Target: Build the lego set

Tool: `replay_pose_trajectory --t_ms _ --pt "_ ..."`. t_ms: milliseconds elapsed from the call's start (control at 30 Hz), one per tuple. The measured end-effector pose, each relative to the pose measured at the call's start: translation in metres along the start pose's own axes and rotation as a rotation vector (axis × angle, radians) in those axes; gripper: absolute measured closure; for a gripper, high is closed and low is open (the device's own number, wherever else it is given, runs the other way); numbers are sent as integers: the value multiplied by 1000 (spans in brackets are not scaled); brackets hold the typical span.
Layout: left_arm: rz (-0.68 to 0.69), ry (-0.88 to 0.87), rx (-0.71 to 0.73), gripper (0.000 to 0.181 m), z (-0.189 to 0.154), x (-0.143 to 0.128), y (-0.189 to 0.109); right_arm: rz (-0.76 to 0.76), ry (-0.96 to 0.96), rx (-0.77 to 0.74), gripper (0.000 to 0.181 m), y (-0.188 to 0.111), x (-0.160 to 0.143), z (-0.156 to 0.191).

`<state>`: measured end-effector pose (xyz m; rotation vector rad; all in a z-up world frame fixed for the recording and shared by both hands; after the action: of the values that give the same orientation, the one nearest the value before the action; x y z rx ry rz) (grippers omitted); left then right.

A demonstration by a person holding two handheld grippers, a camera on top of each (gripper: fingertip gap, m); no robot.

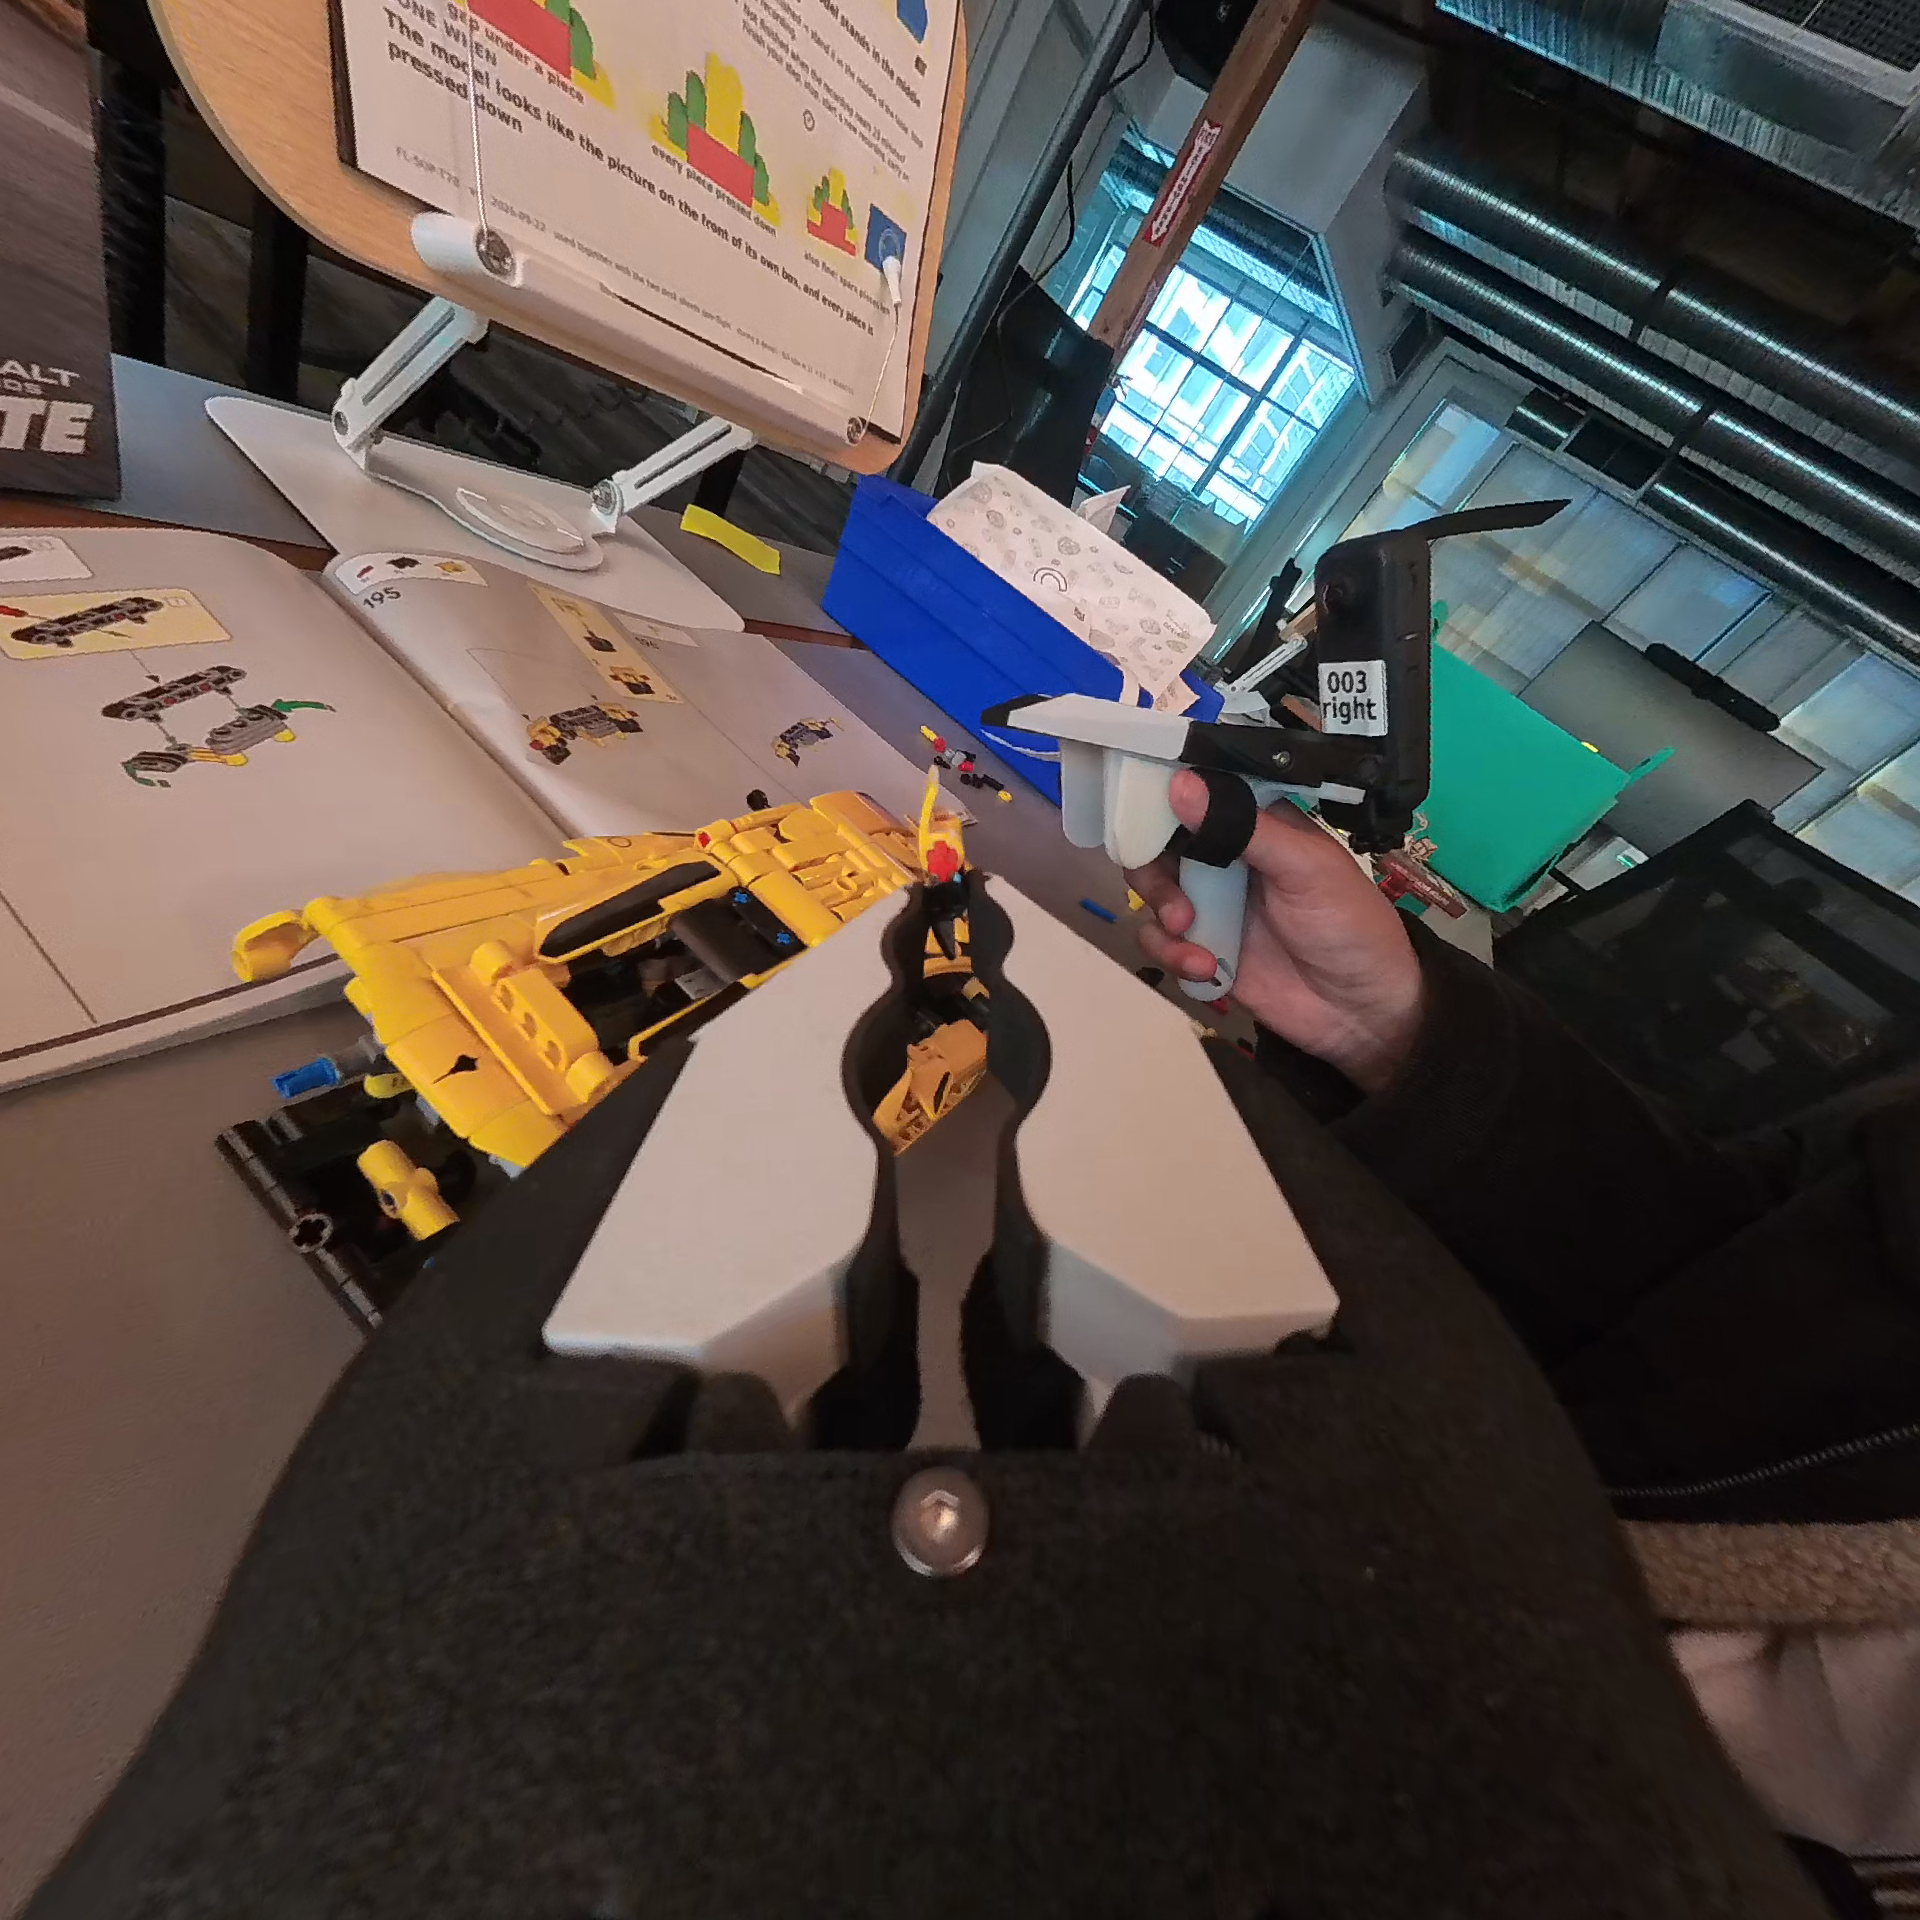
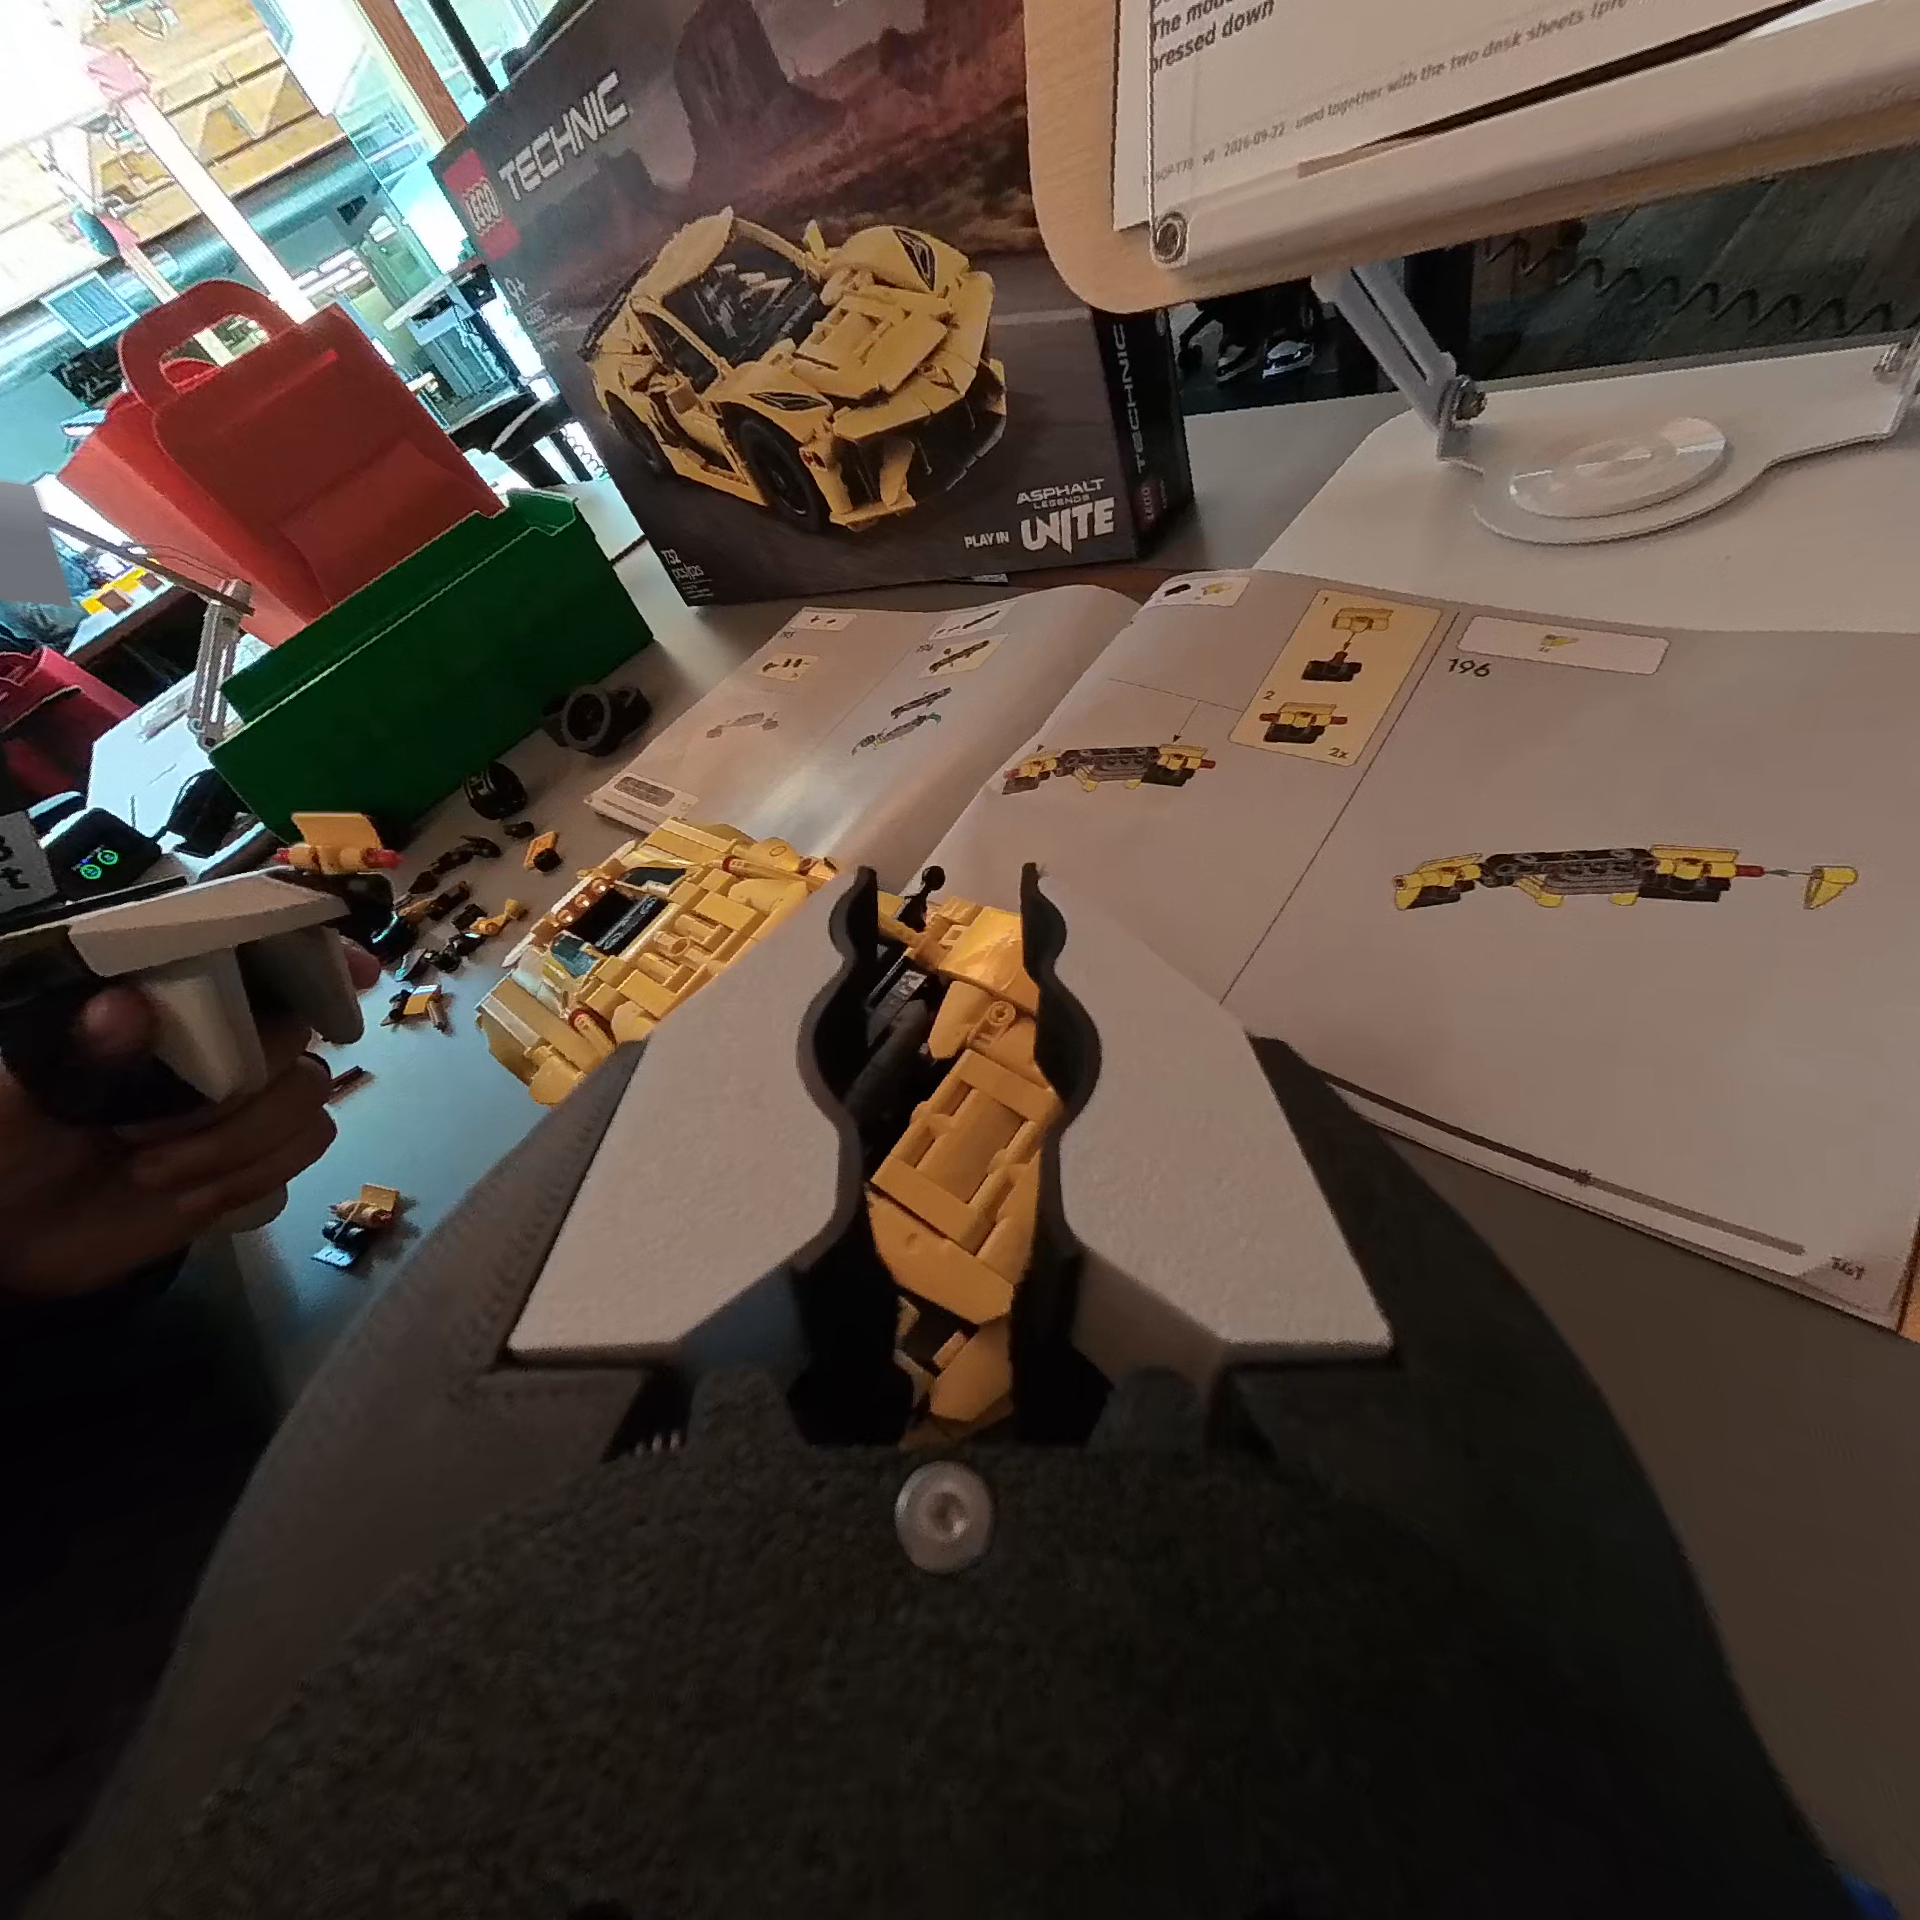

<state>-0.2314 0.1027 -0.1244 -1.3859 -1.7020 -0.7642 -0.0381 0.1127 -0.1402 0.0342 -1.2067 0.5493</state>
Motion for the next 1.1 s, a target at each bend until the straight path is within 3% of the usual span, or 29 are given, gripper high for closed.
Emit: replay_pose_trajectory --t_ms 133,267,367,567,633,967,1100 --pt "3 -15 -57 174 -7 -1 2 -16 -7 86 154 0 3 13" --pt "10 -2 -164 175 -26 -2 4 -34 -21 641 159 -16 6 105" --pt "26 32 -219 175 -39 -4 5 77 94 881 154 -22 -10 138" --pt "160 139 -341 175 -68 -28 12 162 68 873 154 -18 -26 141" --pt "194 154 -361 175 -73 -34 14 203 25 904 165 -22 -32 148" --pt "154 80 -390 175 -80 -29 18 160 133 971 176 -20 -29 162" --pt "153 65 -366 175 -76 -30 20 167 133 932 176 -17 -30 159"
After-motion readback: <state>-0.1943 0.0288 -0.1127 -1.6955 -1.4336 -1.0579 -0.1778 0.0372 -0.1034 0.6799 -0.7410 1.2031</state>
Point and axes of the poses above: each gripper's, where its closed fingertips meet, y out along the fingers, x out of its top, z = x × y across the jaws, the point moved 2 cm from there along -y, back along the fingers, and after that the axes turned 1 degree about -x, right-handed, at the moved point
